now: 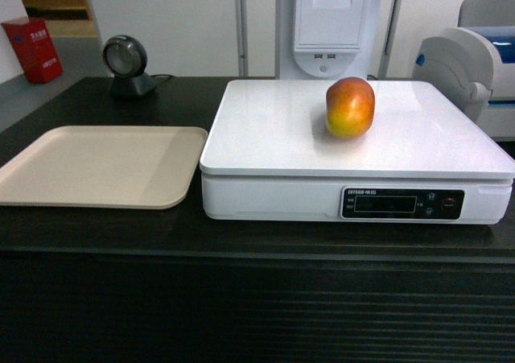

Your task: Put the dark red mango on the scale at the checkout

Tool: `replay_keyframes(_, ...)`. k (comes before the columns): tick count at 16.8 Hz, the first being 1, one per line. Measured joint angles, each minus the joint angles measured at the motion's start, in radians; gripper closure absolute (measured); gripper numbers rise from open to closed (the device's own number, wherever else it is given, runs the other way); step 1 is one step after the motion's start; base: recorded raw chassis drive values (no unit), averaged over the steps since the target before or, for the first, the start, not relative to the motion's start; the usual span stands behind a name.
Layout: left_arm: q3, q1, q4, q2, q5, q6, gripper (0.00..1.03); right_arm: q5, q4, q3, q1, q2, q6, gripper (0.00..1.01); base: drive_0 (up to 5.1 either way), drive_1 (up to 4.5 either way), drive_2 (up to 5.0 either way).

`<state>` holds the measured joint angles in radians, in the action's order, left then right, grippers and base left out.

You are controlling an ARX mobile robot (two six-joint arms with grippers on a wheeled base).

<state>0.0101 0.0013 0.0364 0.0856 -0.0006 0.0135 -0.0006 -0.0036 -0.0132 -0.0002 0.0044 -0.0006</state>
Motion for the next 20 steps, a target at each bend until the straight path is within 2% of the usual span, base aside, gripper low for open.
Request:
replay_keyframes(1,0.0,0.0,-0.049,-0.067,-0.001,0.0,1.01,0.0,0.0,0.0,0.0,0.0,0.0,0.03,0.0,0.0,0.0)
replay_keyframes(10,0.0,0.0,-0.04,-0.08,0.0,-0.002,0.99,0.0,0.0,0.0,0.0,0.0,0.0,0.03,0.0,0.0,0.0)
replay_keyframes(16,0.0,0.0,-0.04,-0.08,0.0,-0.002,0.25,0.0,0.0,0.0,0.0,0.0,0.0,0.03,0.0,0.0,0.0)
replay_keyframes(18,0.0,0.0,-0.04,-0.08,0.0,-0.003,0.04,0.0,0.0,0.0,0.0,0.0,0.0,0.03,0.0,0.0,0.0)
replay_keyframes(20,0.0,0.0,-0.04,-0.08,0.0,-0.003,0.05,0.0,0.0,0.0,0.0,0.0,0.0,0.03,0.0,0.0,0.0)
